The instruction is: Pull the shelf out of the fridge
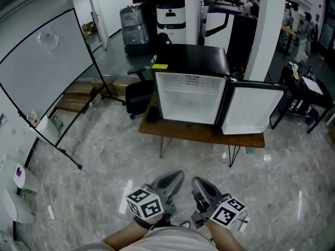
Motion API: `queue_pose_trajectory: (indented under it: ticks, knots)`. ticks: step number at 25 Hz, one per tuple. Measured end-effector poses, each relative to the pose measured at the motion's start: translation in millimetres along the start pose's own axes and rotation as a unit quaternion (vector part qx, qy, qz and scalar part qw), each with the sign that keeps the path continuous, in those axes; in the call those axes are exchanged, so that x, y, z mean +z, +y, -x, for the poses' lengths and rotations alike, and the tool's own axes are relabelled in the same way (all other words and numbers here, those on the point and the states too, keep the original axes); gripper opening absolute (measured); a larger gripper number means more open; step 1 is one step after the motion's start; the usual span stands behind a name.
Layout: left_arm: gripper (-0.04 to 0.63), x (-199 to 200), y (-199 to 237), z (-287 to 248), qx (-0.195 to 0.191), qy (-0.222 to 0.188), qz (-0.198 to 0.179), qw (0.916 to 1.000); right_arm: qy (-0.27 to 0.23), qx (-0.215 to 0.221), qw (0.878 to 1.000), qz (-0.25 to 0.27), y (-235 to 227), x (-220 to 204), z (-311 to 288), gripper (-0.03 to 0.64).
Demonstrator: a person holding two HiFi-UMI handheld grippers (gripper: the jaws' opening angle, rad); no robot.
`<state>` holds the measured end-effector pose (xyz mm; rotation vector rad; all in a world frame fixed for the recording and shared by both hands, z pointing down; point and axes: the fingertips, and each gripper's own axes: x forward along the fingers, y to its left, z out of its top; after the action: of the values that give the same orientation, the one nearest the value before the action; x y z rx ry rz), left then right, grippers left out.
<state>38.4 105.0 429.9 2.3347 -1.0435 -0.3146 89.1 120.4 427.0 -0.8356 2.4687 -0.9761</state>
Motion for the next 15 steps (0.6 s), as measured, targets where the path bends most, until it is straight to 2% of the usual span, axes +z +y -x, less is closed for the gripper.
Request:
queue_pose_trajectory:
  ticks: [15]
  knots:
    - [0.006,83.4,121.4,-72.9,-0.045,0.022,-0.004,0.9987,-0.034,-0.05,0.998,-0.018,-66.5,34.7,-143.3,0.018]
